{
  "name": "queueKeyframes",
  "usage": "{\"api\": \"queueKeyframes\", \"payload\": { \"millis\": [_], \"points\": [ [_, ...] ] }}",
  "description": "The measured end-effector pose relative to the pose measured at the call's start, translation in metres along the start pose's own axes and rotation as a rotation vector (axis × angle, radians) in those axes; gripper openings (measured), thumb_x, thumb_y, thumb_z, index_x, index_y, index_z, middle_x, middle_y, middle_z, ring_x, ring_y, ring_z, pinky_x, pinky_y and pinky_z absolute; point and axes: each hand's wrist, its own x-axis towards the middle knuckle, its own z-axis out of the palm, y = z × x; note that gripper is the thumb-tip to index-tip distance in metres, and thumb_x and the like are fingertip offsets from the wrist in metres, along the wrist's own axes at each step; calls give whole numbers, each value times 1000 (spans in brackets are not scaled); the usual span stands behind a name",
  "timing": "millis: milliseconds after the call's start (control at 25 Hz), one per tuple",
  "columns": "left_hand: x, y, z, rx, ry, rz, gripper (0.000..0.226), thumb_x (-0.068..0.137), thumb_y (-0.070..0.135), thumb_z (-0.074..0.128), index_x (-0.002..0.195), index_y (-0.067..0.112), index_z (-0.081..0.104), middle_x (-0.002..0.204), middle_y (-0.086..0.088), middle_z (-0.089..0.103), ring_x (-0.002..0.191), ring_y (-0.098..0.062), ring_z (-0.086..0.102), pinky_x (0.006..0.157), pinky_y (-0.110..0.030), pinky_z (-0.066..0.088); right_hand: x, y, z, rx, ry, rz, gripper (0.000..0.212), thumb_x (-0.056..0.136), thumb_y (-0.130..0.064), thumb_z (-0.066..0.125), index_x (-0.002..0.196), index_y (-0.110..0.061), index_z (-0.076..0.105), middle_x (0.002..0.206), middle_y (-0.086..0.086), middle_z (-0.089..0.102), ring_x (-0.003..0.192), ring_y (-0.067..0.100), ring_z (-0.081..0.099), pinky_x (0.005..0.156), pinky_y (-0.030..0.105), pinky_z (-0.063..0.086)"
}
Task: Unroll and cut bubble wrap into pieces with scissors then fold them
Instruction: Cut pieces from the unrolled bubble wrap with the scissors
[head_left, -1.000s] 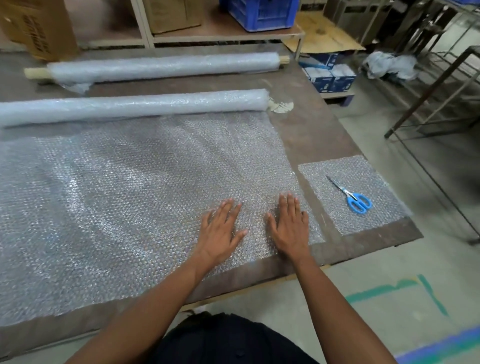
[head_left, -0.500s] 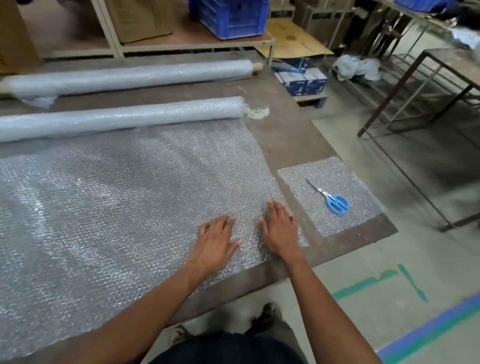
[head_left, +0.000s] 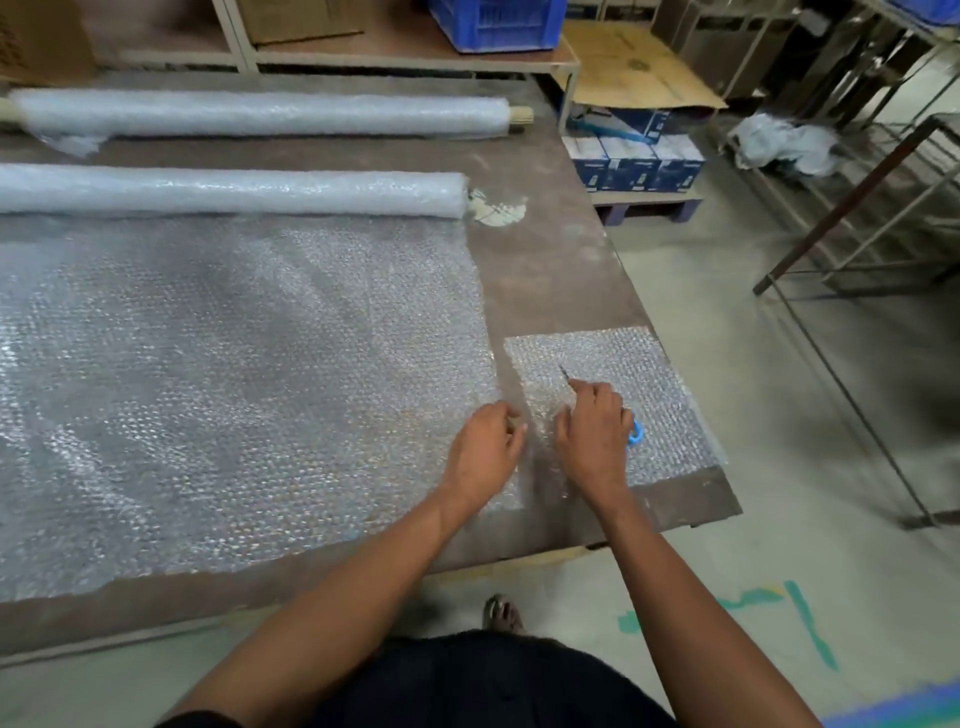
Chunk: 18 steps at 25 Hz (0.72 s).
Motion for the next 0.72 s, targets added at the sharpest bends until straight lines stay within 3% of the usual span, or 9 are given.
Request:
{"api": "queueKeyframes", "payload": {
  "millis": [160, 320, 520, 640, 720],
  "points": [
    [13, 44, 34, 168, -25, -312, 39, 101, 47, 65, 110, 9, 65, 96, -9, 72, 88, -30, 72, 71, -38, 57, 4, 52, -8, -55, -90, 49, 40, 96, -40, 64, 128, -16, 61, 119, 12, 56, 111, 33, 51, 92, 51, 41],
    [22, 67, 49, 248, -57, -415, 59, 95, 54, 74, 120, 4, 57, 97, -9, 69, 86, -28, 70, 71, -38, 57, 12, 69, -6, 37, -186, 59, 36, 96, -44, 65, 120, -17, 63, 121, 11, 56, 114, 32, 48, 94, 51, 40],
    [30, 75, 53, 187, -103, -475, 28, 98, 34, 76, 92, 8, 68, 83, -2, 64, 75, -20, 65, 62, -33, 52, 26, 80, -12, 184, -291, 128, 41, 87, -46, 72, 115, -19, 63, 122, 9, 56, 116, 32, 49, 88, 48, 43],
    [28, 76, 59, 165, -86, -478, 28, 103, 24, 70, 78, 14, 60, 76, 1, 60, 68, -15, 62, 54, -29, 52, 33, 92, -19, 324, -291, 182, 36, 80, -45, 74, 102, -21, 58, 99, 2, 66, 90, 24, 61, 71, 38, 50],
    [25, 74, 61, 155, -66, -466, 30, 105, 21, 65, 77, 16, 58, 76, 0, 59, 67, -17, 62, 55, -30, 53, 39, 99, -25, 385, -302, 240, 33, 85, -43, 72, 104, -23, 56, 88, -1, 68, 73, 19, 62, 64, 34, 51]
  ]
}}
